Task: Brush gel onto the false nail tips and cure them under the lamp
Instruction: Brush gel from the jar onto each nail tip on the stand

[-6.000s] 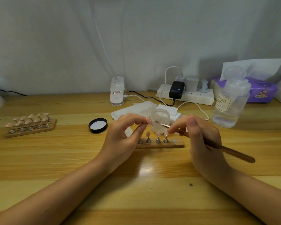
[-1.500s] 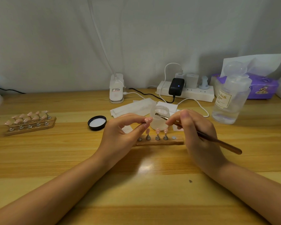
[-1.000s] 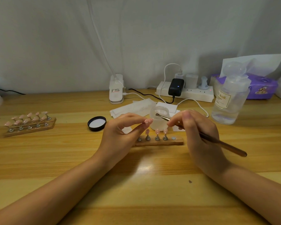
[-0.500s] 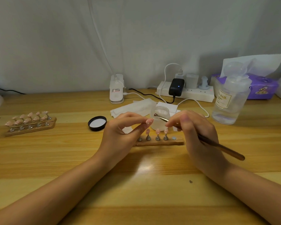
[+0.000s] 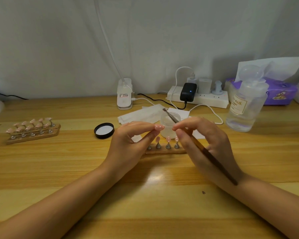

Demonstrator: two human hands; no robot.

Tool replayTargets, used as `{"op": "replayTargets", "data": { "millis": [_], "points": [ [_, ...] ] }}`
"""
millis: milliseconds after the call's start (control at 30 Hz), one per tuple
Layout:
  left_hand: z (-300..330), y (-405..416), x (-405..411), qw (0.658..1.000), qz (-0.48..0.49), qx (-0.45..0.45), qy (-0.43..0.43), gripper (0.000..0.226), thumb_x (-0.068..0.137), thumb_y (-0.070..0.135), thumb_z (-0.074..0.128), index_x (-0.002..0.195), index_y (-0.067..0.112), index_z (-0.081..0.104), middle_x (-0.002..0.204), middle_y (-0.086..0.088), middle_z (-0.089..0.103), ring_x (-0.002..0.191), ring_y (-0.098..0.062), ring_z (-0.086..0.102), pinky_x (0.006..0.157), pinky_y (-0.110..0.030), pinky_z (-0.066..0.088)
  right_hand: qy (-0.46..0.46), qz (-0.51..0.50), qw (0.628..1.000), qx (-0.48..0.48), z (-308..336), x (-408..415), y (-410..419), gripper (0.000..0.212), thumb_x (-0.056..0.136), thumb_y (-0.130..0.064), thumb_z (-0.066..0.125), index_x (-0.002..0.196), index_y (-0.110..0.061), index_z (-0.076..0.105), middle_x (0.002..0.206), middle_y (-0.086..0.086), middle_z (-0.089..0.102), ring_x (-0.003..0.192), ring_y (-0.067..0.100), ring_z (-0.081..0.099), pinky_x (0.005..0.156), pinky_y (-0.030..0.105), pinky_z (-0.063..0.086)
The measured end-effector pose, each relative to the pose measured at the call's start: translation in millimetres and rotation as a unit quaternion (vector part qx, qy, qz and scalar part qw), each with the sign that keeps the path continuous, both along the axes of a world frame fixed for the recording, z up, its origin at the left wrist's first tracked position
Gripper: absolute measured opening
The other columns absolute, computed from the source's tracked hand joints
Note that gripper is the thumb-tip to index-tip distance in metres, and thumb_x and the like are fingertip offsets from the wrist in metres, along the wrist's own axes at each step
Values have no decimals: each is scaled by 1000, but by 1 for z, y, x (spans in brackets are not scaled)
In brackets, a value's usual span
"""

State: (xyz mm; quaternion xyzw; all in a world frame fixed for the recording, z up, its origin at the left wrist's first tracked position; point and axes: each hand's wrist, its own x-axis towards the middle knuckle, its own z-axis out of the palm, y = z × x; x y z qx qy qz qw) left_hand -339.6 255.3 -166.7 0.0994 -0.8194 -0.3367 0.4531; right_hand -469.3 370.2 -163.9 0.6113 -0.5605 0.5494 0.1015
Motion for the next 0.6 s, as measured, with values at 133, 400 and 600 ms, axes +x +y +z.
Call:
{"op": "replayTargets", "data": {
  "millis": [133, 400, 600],
  "points": [
    [-1, -1, 0, 1000, -2, -2, 1, 26, 78, 16, 61, 103, 16, 65, 90, 13, 68, 88, 1, 64, 78, -12, 47, 17, 23, 1000, -3, -2, -1, 0, 25, 91, -40, 46, 90, -20, 62, 84, -11, 61, 76, 11, 57, 72, 43, 48],
    [-5, -5, -2, 999, 16, -32, -10, 31, 77, -2, 65, 100, 19, 64, 86, 19, 64, 85, 8, 61, 75, -10, 45, 21, 32, 999, -10, -7, -3, -2, 39, 97, -42, 27, 89, -26, 61, 84, -18, 59, 81, 1, 57, 77, 33, 41],
    [-5, -4, -2, 1000, 19, -23, -7, 33, 78, -2, 66, 103, 19, 63, 87, 17, 65, 86, 0, 63, 77, -17, 49, -12, 35, 998, -41, -10, -7, -2, 50, 97, -43, 27, 78, -20, 67, 73, -17, 61, 74, -5, 55, 74, 40, 43]
  ]
}}
